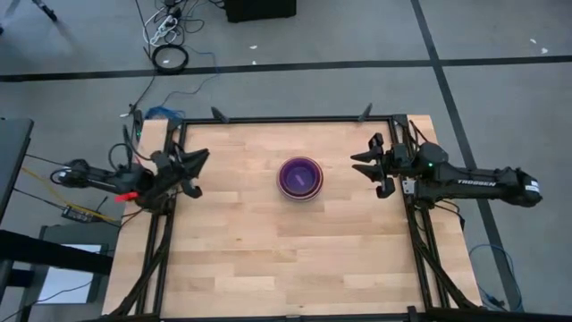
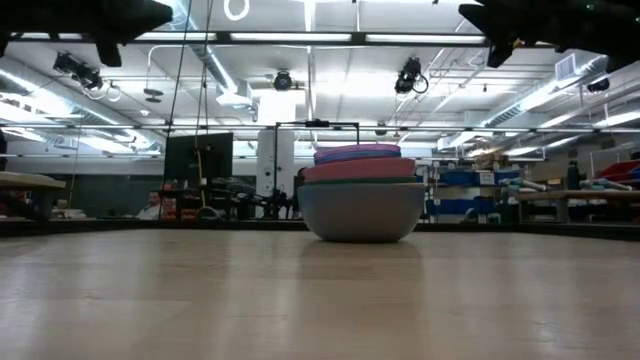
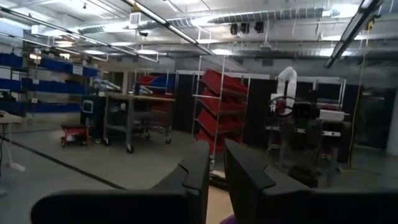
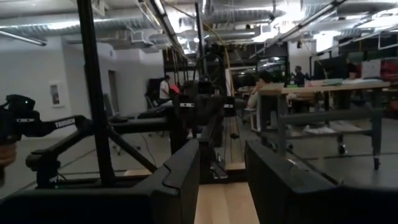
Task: Nest bowls inside each other
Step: Return to Home Position
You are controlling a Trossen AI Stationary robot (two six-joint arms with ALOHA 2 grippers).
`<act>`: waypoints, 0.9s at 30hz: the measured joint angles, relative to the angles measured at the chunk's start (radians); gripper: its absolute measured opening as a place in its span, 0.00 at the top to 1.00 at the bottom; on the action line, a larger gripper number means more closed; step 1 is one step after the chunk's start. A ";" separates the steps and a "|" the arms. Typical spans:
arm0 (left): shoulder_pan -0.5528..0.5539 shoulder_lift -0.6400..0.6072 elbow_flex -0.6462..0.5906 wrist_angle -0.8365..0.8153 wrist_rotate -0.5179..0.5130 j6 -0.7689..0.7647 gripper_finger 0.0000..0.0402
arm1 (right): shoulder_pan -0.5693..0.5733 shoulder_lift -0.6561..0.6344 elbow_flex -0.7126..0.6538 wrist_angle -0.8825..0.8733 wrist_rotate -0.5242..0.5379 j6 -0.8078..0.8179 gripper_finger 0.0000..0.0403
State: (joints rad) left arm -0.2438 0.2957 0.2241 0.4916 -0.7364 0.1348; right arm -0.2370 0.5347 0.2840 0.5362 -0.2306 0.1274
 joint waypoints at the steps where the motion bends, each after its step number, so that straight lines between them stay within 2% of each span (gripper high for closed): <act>1: -0.004 -0.030 0.000 -0.035 -0.001 0.000 0.87 | -0.003 -0.002 0.000 -0.002 0.000 -0.004 0.71; 5: -0.017 -0.118 0.000 -0.188 -0.042 -0.033 0.87 | -0.021 0.002 0.000 -0.017 -0.001 0.000 0.71; 10: -0.027 -0.161 0.000 -0.284 -0.045 -0.060 0.86 | -0.040 0.001 0.000 -0.029 -0.010 0.003 0.71; 19: -0.027 -0.164 -0.007 -0.446 0.064 -0.150 0.88 | -0.087 0.040 0.000 -0.059 -0.076 0.002 0.71; 24: -0.027 -0.168 -0.084 -0.438 0.228 -0.168 0.89 | -0.072 0.094 0.000 -0.061 -0.101 0.000 0.71; 27: -0.027 -0.168 -0.154 -0.431 0.265 -0.218 0.89 | -0.053 0.120 0.000 -0.061 -0.106 -0.017 0.71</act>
State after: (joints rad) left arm -0.2707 0.1276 0.0705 0.0609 -0.4711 -0.0827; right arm -0.2905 0.6547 0.2836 0.4753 -0.3368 0.1101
